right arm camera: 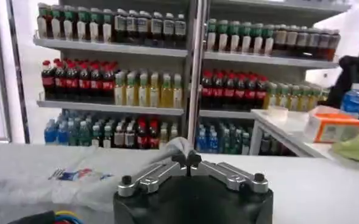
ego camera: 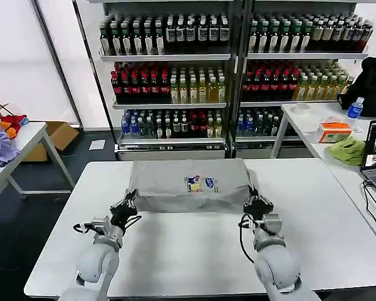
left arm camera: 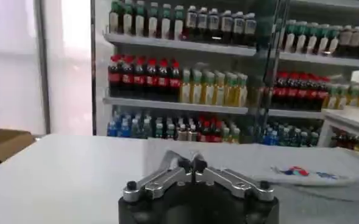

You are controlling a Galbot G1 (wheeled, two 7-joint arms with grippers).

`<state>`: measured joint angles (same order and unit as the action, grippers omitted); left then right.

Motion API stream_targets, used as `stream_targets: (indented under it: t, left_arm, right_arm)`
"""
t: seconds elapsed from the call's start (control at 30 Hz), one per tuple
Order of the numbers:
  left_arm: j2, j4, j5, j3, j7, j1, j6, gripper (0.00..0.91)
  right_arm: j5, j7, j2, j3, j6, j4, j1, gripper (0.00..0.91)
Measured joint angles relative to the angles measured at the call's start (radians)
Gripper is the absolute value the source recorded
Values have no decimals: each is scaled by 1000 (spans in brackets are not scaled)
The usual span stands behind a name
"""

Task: Fold and organize the clothes.

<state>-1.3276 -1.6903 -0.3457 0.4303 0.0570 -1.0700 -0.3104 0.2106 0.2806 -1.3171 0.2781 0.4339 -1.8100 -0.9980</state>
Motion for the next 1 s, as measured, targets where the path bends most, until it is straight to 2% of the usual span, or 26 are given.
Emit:
stream_targets:
  t: [0.5, 0.53, 0.57, 0.6, 1.0]
  left_arm:
    - [19, 176, -7, -47, -4, 145, -1, 10]
    - [20, 184, -8, -48, -4, 151, 0, 60]
    - [20, 192, -8, -49, -5, 157, 1, 907]
    - [21, 201, -8, -50, -5, 163, 2, 907]
    - [21, 239, -4, -53, 1, 193, -7, 907]
  right_arm:
    - [-7, -6, -38, -43, 12, 200, 167, 0]
    - [-9, -7, -40, -45, 14, 210, 173, 111]
    - [-10, -7, -42, -46, 15, 219, 179, 534]
    - [-13, -8, -45, -47, 17, 228, 184, 907]
    - [-5, -5, -70, -44, 73, 267, 202, 907]
